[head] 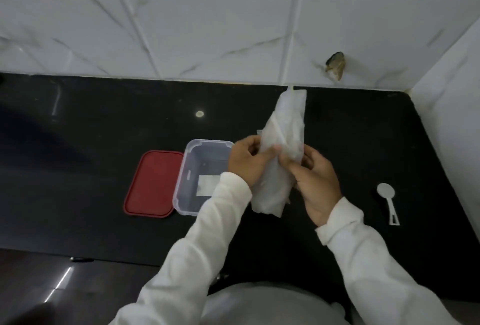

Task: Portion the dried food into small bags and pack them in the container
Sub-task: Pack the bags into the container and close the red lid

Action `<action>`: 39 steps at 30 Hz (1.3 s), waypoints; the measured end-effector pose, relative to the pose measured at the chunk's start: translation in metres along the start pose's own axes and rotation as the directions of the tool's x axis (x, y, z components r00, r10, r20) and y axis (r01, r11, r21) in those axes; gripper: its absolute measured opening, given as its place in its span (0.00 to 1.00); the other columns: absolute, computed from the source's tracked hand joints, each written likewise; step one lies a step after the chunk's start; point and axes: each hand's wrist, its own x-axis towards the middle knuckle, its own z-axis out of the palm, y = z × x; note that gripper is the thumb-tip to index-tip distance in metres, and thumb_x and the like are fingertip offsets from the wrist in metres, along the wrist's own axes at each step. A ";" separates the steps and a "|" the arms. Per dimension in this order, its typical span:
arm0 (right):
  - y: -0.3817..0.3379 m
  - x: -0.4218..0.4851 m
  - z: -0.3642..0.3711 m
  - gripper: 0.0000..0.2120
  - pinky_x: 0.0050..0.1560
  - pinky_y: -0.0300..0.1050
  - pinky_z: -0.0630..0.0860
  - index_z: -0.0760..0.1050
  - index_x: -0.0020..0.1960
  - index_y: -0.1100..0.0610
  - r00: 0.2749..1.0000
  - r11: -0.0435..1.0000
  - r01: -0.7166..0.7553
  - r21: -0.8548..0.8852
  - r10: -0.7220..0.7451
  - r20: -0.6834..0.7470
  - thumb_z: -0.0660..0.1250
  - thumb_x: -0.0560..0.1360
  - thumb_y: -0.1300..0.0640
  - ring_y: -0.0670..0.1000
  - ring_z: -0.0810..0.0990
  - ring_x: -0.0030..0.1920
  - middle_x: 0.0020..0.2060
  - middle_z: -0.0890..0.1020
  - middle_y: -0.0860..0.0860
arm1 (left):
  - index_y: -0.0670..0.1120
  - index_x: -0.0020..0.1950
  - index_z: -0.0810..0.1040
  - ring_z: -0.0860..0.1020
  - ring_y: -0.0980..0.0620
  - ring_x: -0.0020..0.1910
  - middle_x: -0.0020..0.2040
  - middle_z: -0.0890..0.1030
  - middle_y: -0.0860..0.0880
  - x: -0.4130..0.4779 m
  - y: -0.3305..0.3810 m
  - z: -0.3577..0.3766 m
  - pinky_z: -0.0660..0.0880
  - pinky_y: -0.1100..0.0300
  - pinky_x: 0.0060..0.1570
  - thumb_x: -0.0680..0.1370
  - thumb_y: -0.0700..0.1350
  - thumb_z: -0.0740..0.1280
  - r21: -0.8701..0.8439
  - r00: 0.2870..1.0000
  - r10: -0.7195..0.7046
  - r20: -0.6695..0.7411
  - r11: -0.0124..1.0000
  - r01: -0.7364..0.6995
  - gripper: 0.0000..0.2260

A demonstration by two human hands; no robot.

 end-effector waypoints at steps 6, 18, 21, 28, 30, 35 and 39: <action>0.009 0.020 0.088 0.23 0.51 0.45 0.81 0.73 0.64 0.48 0.999 0.995 0.019 -0.096 -0.015 0.050 0.75 0.71 0.52 0.45 0.82 0.51 0.52 0.82 0.44 | 0.47 0.61 0.80 0.81 0.49 0.55 0.54 0.83 0.49 0.018 -0.003 -0.089 0.78 0.51 0.57 0.75 0.48 0.73 0.115 0.995 0.048 -0.087 0.993 -0.038 0.15; 0.065 0.044 0.152 0.36 0.63 0.49 0.73 0.57 0.75 0.53 0.995 0.735 0.090 -0.672 -0.086 0.039 0.73 0.73 0.52 0.53 0.74 0.65 0.67 0.72 0.52 | 0.48 0.69 0.73 0.77 0.49 0.55 0.60 0.80 0.47 0.045 -0.050 -0.135 0.74 0.57 0.53 0.77 0.41 0.69 0.428 0.995 -0.015 -0.101 0.902 0.057 0.20; 0.068 0.050 0.157 0.31 0.59 0.46 0.72 0.57 0.74 0.53 0.995 0.658 0.078 -0.749 -0.094 0.021 0.69 0.76 0.53 0.55 0.74 0.64 0.67 0.72 0.54 | 0.47 0.68 0.72 0.77 0.48 0.56 0.60 0.78 0.47 0.054 -0.046 -0.131 0.74 0.56 0.53 0.78 0.41 0.68 0.394 0.994 -0.035 -0.106 0.916 0.075 0.19; 0.051 0.046 0.152 0.37 0.65 0.49 0.69 0.57 0.76 0.54 0.971 0.477 0.145 -0.867 -0.237 0.033 0.71 0.74 0.49 0.55 0.68 0.70 0.72 0.67 0.54 | 0.45 0.58 0.75 0.78 0.51 0.47 0.49 0.78 0.51 0.058 -0.053 -0.130 0.75 0.59 0.46 0.78 0.40 0.69 0.464 0.989 0.073 -0.128 0.886 -0.006 0.10; 0.043 0.048 0.149 0.41 0.69 0.50 0.65 0.52 0.78 0.53 0.941 0.460 0.211 -0.862 -0.335 0.052 0.72 0.74 0.49 0.54 0.62 0.74 0.76 0.61 0.53 | 0.44 0.54 0.77 0.79 0.51 0.45 0.47 0.79 0.50 0.059 -0.053 -0.130 0.76 0.59 0.45 0.77 0.39 0.70 0.494 0.988 0.094 -0.124 0.869 -0.021 0.07; 0.042 0.064 0.150 0.41 0.69 0.51 0.68 0.54 0.77 0.47 0.923 0.493 0.335 -0.803 -0.342 0.175 0.74 0.72 0.52 0.53 0.67 0.71 0.72 0.67 0.51 | 0.44 0.44 0.79 0.81 0.47 0.41 0.42 0.82 0.47 0.056 -0.054 -0.128 0.79 0.56 0.43 0.75 0.38 0.69 0.594 0.982 0.158 -0.104 0.802 -0.067 0.02; 0.048 0.059 0.146 0.30 0.66 0.48 0.69 0.65 0.73 0.51 0.886 0.355 0.386 -0.852 -0.401 0.234 0.72 0.74 0.54 0.53 0.72 0.66 0.66 0.73 0.52 | 0.43 0.47 0.80 0.79 0.43 0.44 0.46 0.82 0.42 0.052 -0.052 -0.127 0.73 0.58 0.41 0.77 0.37 0.65 0.759 0.985 0.167 -0.051 0.647 -0.070 0.05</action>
